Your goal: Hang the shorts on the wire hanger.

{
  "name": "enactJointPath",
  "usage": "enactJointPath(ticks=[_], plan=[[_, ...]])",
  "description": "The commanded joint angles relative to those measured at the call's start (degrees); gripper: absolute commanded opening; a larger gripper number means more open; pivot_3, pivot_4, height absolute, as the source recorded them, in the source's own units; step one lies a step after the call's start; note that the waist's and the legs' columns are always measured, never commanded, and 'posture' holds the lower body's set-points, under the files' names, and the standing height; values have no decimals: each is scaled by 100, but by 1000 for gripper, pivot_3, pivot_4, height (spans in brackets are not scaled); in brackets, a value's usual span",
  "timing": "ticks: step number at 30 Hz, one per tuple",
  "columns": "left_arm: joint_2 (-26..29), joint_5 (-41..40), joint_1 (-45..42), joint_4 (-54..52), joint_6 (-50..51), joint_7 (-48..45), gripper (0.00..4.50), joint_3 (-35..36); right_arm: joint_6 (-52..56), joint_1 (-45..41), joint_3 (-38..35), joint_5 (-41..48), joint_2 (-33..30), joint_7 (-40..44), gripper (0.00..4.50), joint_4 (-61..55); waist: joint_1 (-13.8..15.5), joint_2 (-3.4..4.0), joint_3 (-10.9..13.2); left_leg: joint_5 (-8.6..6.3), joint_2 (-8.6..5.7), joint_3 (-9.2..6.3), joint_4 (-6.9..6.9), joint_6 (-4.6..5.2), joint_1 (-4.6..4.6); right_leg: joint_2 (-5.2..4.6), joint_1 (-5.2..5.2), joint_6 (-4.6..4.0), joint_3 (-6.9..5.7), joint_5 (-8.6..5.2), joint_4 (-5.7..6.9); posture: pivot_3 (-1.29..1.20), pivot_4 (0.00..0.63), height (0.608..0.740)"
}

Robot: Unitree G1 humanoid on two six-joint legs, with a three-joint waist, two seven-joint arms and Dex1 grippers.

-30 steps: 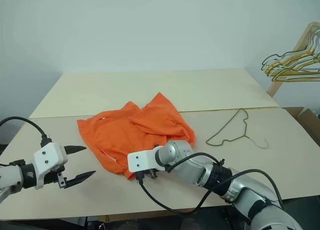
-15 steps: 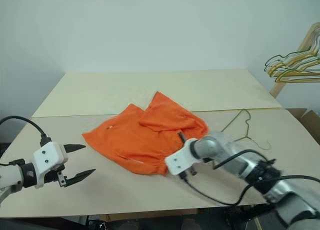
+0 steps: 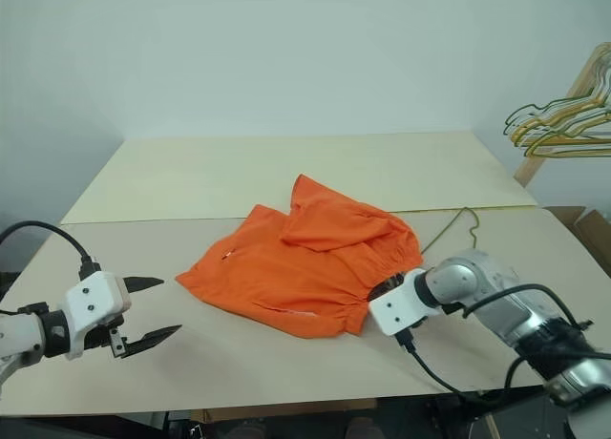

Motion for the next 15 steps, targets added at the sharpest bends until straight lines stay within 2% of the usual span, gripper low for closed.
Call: enactJointPath(ticks=[1,3,7,11,15], plan=[[99,40,-60,-13,-125,-46,4500,95,1016,184,-755,969,-47,112,4489,-952,-2,1,0,0,3,0,0,0,1,3,1,-1,0,0,1,79,0,740],[114,67,-125,48,-147,-50,4500,29,1798,269,-898,1230,82,6,4489,-1453,-30,0,-1,-1,13,3,0,2,4,15,5,-5,3,-1,3,79,0,740],[113,113,-247,106,-165,-47,4500,-103,3058,338,-922,1198,476,-480,4489,-2093,-23,-2,-2,-6,27,4,0,8,13,31,10,-12,2,-3,4,60,0,740],[118,142,-380,245,-238,-80,4500,-194,3626,472,-620,791,868,-889,4489,-2496,-11,-3,-3,-7,26,6,0,6,1,30,-2,-12,1,-3,2,51,0,740],[98,173,-518,348,-324,-86,4500,-300,3542,626,-146,-33,943,-1127,4489,-2541,-1,-3,-3,-7,25,8,2,5,1,29,0,-12,-1,-3,3,42,0,740]])
